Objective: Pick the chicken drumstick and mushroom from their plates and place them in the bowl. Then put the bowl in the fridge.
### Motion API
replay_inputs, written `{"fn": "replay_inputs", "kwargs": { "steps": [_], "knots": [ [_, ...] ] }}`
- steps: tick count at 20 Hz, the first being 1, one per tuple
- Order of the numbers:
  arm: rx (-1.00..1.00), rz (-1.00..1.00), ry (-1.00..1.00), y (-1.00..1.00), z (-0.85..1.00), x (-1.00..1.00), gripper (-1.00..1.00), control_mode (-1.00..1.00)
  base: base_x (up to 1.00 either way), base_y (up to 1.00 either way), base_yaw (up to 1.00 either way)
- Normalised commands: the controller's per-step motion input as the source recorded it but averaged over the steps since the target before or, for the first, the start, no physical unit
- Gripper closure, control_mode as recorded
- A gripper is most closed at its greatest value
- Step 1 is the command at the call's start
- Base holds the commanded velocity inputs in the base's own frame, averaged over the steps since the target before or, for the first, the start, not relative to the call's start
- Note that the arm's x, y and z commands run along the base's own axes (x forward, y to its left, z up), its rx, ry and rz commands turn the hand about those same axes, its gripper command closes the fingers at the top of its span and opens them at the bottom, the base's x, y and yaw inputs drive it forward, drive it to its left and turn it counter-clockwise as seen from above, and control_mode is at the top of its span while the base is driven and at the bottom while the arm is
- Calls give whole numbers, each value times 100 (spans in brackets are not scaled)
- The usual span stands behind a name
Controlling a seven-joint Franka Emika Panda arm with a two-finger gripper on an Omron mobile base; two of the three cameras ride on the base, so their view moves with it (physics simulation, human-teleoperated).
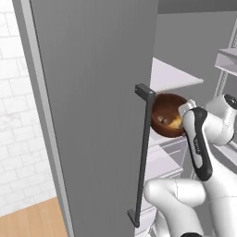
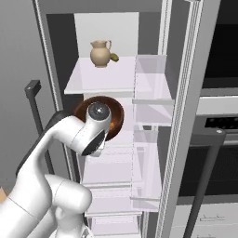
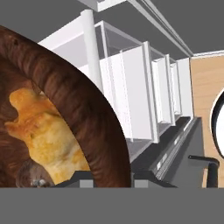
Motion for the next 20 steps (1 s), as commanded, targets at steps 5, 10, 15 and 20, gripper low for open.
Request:
{"fn": "replay_inputs", "kwargs": {
  "steps": [5, 10, 15, 20],
  "knots": [
    [1, 0, 6, -10, -32, 81, 100, -100, 0, 0, 0],
    [6, 0, 0, -39, -28, 50, 100, -100, 0, 0, 0],
    [1, -2, 0, -5, -24, 41, 100, -100, 0, 0, 0],
    [0, -8, 0, 2, -36, 51, 100, -100, 0, 0, 0]
  ]
}}
